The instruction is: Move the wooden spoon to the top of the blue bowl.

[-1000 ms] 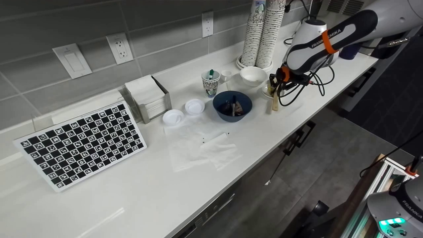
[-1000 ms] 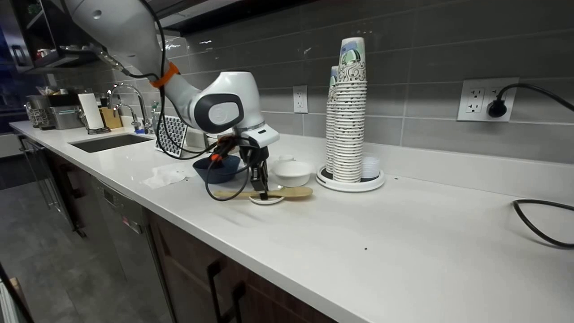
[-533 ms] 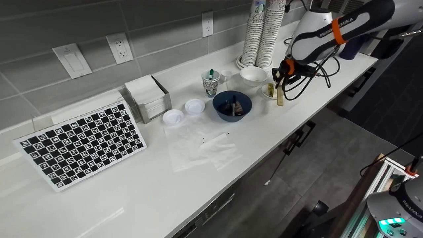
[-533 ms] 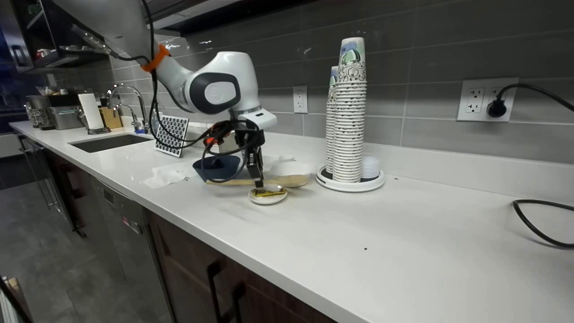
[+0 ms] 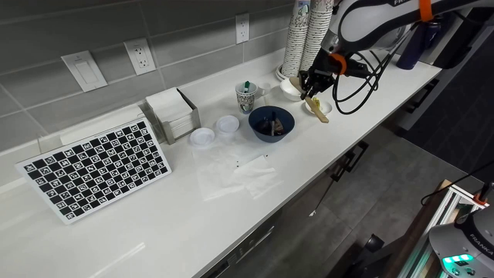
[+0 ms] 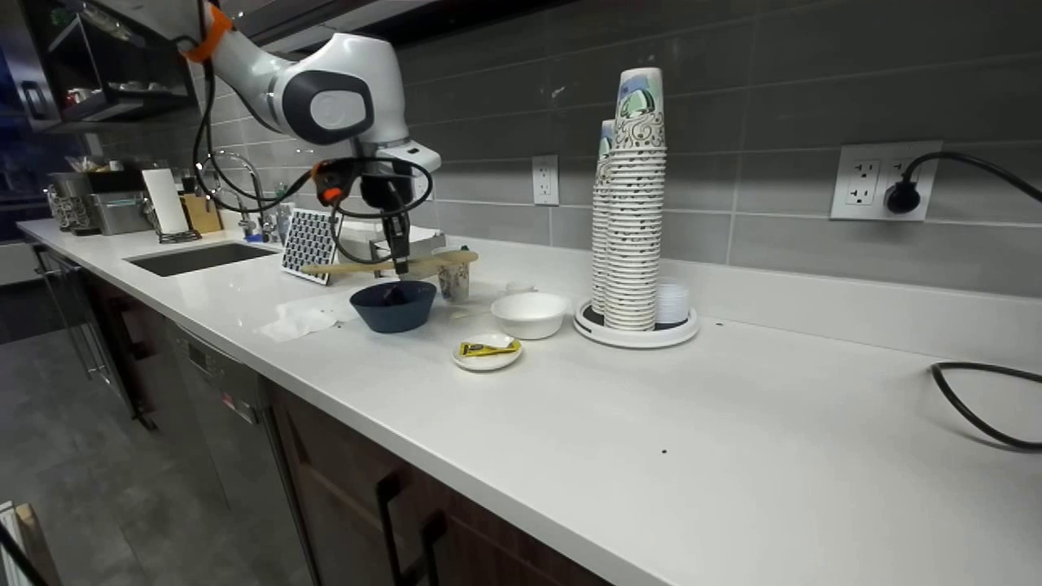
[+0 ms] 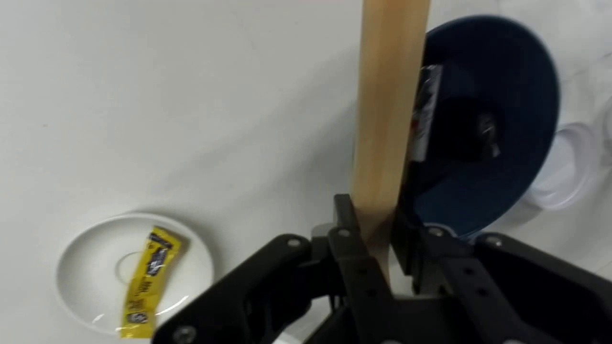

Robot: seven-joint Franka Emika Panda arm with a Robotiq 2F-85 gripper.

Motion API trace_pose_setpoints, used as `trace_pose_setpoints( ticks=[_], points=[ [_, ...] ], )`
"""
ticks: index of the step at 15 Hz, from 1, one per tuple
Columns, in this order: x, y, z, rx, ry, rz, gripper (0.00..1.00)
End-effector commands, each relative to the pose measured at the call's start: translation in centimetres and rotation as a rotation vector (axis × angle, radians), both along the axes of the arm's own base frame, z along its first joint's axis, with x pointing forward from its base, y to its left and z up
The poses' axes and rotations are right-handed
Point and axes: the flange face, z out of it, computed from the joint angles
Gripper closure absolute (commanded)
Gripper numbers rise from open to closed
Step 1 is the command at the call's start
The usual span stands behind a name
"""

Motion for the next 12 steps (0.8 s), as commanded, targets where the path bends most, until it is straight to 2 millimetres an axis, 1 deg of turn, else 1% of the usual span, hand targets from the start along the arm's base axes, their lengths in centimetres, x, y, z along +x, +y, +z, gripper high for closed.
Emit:
trace_pose_setpoints(
  ticks=[1,3,4,5,6,10,12],
  points=[
    [0.9,6.6,-0.2,0.019,-0.017,0.164,0.94],
    [1.5,9.8,-1.3,0.005,-0.012,0.221,0.94],
    [2.1,10.8,-1.7,0.005,-0.004,0.235,0.94],
    [2.6,11.2,-2.4,-0.003,0.004,0.24,0.94],
    [3.4,11.2,-2.7,-0.004,0.009,0.232,0.94],
    [6.0,8.8,-3.5,0.0,0.047,0.171,0.94],
    [6.7,7.6,-3.9,-0.006,0.063,0.155,0.94]
  ],
)
